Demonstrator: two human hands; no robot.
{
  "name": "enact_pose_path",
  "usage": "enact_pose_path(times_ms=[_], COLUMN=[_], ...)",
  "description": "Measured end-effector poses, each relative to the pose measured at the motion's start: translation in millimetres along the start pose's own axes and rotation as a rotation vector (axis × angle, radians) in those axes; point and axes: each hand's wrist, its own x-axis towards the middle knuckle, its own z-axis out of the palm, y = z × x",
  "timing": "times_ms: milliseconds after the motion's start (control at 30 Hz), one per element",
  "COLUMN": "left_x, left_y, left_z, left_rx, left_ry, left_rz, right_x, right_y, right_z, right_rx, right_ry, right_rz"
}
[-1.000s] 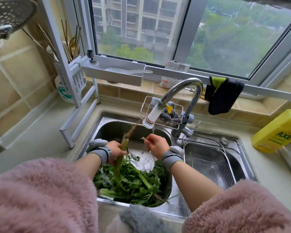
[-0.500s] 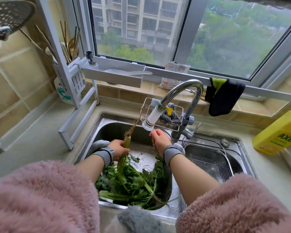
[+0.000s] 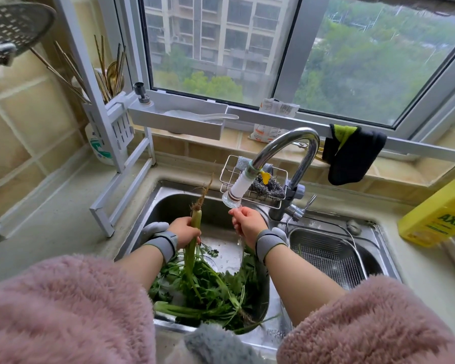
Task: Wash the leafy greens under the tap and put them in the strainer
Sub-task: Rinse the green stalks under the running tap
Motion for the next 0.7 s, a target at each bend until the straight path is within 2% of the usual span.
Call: enact_pose_path(times_ms=[200,400,567,700], left_x=[11,16,14,13], left_y=[-4,-2,3,10], left_z=[3,7,13,22], left_rx=[-0.089,-0.102,-0.237,-0.335], left_ry=[0.022,-0.009,-0.021,-0.017], left_rz=[-0.015,-0.023,-0.043,-0.028], right_x=[3,1,-4,-2], right_y=[1,3,3,3], right_z=[1,-1,-8,-6], right_rx=[-0.027,0.151,-0.020,0.026], right_ry=[-0.002,-0.095,-0.128,-0.154], right_rz=[-0.016,0.009,-0.025,-0.010])
